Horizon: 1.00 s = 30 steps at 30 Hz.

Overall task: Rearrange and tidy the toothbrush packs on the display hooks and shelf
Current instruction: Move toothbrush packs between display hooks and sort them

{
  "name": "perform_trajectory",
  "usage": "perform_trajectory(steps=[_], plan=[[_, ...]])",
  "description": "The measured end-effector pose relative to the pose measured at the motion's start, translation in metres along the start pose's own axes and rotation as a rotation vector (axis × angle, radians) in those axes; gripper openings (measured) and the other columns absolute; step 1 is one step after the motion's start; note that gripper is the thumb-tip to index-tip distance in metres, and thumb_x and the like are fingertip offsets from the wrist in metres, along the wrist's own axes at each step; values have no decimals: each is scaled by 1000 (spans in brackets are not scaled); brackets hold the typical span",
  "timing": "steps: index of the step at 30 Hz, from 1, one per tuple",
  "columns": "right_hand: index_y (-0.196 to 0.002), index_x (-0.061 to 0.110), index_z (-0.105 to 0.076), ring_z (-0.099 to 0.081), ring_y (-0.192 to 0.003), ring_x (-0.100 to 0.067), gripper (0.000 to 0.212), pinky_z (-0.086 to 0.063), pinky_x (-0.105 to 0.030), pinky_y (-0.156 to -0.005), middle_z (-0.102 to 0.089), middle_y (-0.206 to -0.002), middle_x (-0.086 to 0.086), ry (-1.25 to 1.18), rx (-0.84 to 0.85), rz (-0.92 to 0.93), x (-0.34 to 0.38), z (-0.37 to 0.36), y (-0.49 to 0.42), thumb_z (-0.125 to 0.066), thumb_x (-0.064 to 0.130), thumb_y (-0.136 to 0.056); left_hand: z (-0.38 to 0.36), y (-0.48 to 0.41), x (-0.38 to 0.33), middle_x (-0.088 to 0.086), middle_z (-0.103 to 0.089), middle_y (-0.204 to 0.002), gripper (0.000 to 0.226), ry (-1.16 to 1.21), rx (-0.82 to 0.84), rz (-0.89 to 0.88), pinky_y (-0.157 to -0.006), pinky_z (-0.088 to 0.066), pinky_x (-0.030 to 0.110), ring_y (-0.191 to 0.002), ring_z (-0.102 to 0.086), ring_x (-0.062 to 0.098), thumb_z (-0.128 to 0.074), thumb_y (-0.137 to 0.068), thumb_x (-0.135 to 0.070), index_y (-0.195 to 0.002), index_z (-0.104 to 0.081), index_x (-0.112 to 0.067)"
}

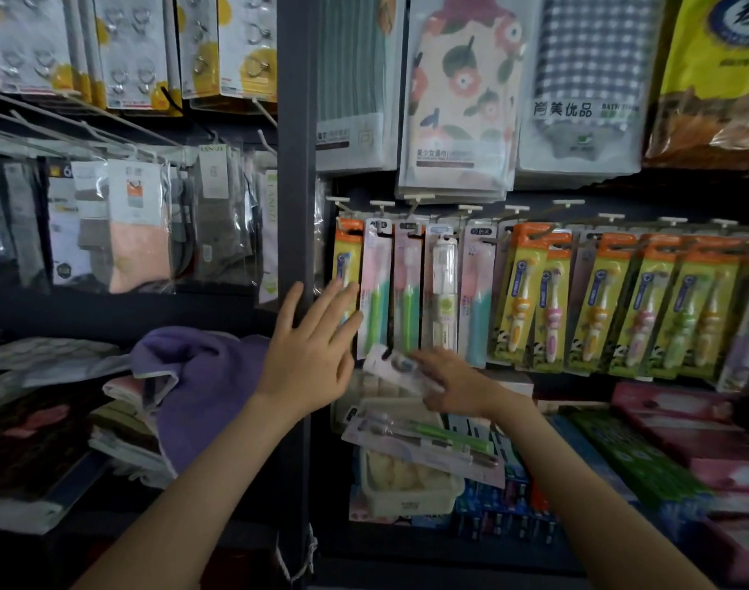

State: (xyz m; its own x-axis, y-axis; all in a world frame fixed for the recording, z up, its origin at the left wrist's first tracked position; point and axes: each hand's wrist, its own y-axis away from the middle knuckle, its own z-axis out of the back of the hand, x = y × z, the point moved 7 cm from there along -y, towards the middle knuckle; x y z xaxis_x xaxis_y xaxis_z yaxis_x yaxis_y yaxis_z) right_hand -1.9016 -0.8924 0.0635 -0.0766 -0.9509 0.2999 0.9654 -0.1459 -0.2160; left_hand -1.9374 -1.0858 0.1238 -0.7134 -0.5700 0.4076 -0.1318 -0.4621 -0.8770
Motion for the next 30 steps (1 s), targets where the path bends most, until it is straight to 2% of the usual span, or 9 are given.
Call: perform_trajectory(steps=[3, 9, 12, 16, 18, 21, 25, 27, 30], plan=[[-149, 21, -19, -26, -136, -22, 76, -27, -32, -108, -27, -150, -4, 127, 229, -112, -32, -54, 2, -63, 23, -88, -1, 2, 4, 7, -64, -121, 26, 41, -26, 18, -116, -13, 47, -119, -50, 19, -52, -82, -19, -98, -71, -12], [-149, 25, -20, -32, -136, -21, 73, -30, -30, -107, -29, -153, -4, 35, 172, -193, -50, -70, -16, -61, 25, -89, -1, 3, 8, 4, -68, -108, 23, 85, -99, 38, -115, -18, 46, -105, -56, 17, -53, -80, -15, -95, -71, -11], [-145, 20, -31, -35, -132, -23, 59, -36, -35, -104, -38, -146, -6, 95, -37, -129, -33, -51, -30, -56, 27, -92, -4, 3, 7, 5, -68, -109, 25, 54, -83, 36, -115, -18, 46, -106, -54, 17, -52, -81, -12, -97, -71, -10], [-134, 6, -44, -53, -103, -29, 41, -48, -38, -75, -53, -118, -12, 108, -674, 1, 17, 10, -34, -49, 9, -93, -8, 0, 1, 11, -65, -115, 25, -153, 4, 131, -114, -12, 49, -114, -52, 25, -55, -80, -8, -102, -67, -7], [-133, 1, -42, -53, -102, -31, 46, -49, -37, -74, -53, -117, -15, 59, -850, -15, 28, 31, -47, -50, 2, -88, -6, -7, -9, 12, -63, -117, 24, -143, -21, 240, -113, -9, 51, -120, -49, 28, -59, -79, -9, -101, -66, -8], [-139, -3, -36, -53, -105, -30, 53, -49, -36, -83, -51, -124, -18, 63, -956, -145, 34, 54, -72, -41, 13, -88, -17, -27, -36, 12, -63, -115, 25, -13, -117, 288, -112, -21, 46, -116, -52, 29, -56, -83, -6, -107, -64, -8], [-136, -8, -38, -60, -93, -36, 58, -54, -40, -66, -57, -114, -24, 1, -932, -253, 24, 62, -99, -36, 26, -89, -80, -46, -22, 20, -60, -114, 46, 207, 26, 540, -85, -51, 45, -101, -60, 36, -61, -76, 3, -121, -57, -4], [-144, -2, -21, -53, -110, -33, 70, -54, -40, -79, -49, -127, -20, -24, -892, -286, 15, 61, -106, -54, 26, -90, -113, -42, -7, 24, -53, -126, 58, 268, 201, 706, -86, -49, 45, -110, -54, 39, -64, -81, 0, -136, -46, -8], [-146, 1, -13, -48, -118, -29, 65, -50, -36, -84, -44, -133, -16, -87, -876, -305, 8, 63, -104, -50, 14, -94, -141, -40, 3, 20, -32, -146, 65, 314, 302, 799, -98, -41, 44, -128, -38, 36, -53, -94, -14, -150, -20, -14]])
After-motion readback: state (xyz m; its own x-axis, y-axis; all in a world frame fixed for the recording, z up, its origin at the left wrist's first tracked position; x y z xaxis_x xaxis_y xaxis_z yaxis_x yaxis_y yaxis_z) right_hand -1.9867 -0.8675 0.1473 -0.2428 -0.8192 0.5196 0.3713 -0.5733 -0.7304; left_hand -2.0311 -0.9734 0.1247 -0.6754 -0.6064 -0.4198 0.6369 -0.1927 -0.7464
